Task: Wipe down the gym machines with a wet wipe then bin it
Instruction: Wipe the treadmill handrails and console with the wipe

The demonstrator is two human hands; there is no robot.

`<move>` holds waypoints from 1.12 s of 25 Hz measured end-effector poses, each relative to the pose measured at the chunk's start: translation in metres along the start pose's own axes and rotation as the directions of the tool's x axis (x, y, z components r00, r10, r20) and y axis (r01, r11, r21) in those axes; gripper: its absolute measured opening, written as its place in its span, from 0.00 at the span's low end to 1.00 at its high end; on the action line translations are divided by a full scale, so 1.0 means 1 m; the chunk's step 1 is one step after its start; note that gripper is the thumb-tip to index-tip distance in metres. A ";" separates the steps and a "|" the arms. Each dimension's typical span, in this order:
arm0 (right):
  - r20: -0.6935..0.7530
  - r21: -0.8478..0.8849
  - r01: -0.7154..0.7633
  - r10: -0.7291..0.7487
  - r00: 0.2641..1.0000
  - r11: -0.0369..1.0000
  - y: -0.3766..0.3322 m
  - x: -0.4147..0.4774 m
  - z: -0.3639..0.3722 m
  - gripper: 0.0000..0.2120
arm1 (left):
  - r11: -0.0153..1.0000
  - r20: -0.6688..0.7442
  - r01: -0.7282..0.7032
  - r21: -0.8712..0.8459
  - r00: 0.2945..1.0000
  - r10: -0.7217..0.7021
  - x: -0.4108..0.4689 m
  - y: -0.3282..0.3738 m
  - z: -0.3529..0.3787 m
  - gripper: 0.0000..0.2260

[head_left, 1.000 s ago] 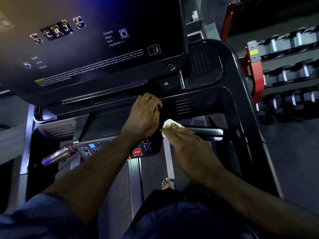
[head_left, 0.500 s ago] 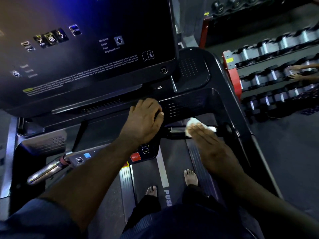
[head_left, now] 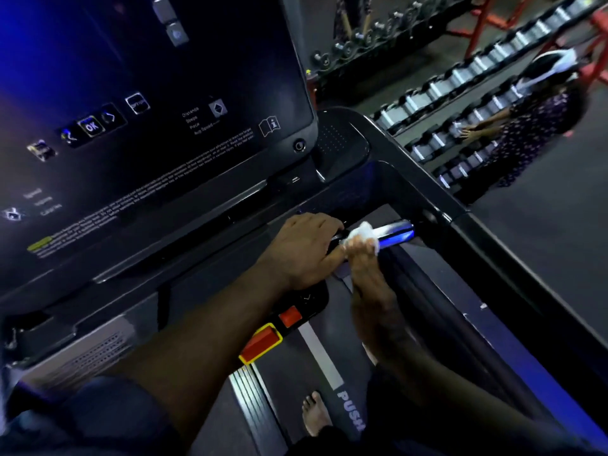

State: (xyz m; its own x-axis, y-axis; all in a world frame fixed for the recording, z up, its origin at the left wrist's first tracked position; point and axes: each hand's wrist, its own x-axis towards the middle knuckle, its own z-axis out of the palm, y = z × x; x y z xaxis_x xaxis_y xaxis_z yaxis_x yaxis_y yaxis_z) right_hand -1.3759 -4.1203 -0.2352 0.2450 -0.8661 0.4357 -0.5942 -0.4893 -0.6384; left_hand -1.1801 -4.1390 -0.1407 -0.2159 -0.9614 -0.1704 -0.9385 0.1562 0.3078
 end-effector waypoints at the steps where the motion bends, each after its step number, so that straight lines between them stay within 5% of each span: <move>1: -0.020 0.011 0.087 -0.086 0.996 0.996 -0.004 -0.001 0.004 0.37 | 1.000 0.003 -0.004 -0.003 1.000 0.004 0.002 -0.001 -0.001 0.29; 3: -0.025 0.005 0.125 -0.125 0.992 0.992 -0.005 -0.006 0.008 0.29 | 1.000 0.023 -0.008 0.008 1.000 0.008 0.003 0.000 -0.002 0.28; 7: -0.199 0.068 -0.311 0.318 0.927 0.948 -0.005 -0.001 0.032 0.25 | 1.000 0.041 0.012 0.019 0.999 -0.013 0.004 0.002 -0.004 0.23; 12: -0.075 0.105 -0.021 0.029 0.997 0.994 -0.043 -0.039 0.041 0.32 | 1.000 -0.005 0.018 -0.022 1.000 -0.018 0.006 0.000 0.000 0.22; 14: -0.163 0.145 -0.150 0.173 0.971 0.978 -0.028 -0.024 0.032 0.30 | 0.999 0.005 0.026 -0.020 1.000 -0.026 0.007 0.000 0.000 0.22; 18: -0.228 0.357 -0.498 0.590 0.775 0.791 -0.023 0.013 0.020 0.28 | 0.999 0.011 0.040 -0.026 0.999 -0.040 0.007 0.002 -0.002 0.22; 23: -0.021 0.477 -0.537 0.619 0.785 0.696 -0.101 -0.028 0.033 0.26 | 0.998 0.003 0.039 -0.039 0.999 -0.038 0.006 0.003 -0.003 0.22; 25: -0.067 0.465 -0.602 0.704 0.707 0.648 -0.091 -0.011 0.028 0.23 | 0.998 0.004 0.046 -0.039 0.999 -0.046 0.007 0.004 -0.003 0.22; 28: -0.060 0.663 -0.660 0.903 0.425 0.354 -0.019 0.039 0.021 0.22 | 0.998 0.007 0.055 -0.030 0.998 -0.055 0.007 0.006 -0.004 0.23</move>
State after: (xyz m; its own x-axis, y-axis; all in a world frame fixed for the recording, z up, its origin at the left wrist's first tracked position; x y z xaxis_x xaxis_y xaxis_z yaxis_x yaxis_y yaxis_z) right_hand -1.3391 -4.1472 -0.2187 -0.4783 -0.8040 -0.3533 0.1357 0.3298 -0.9342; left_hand -1.1860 -4.1457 -0.1362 -0.1657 -0.9669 -0.1942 -0.9406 0.0958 0.3256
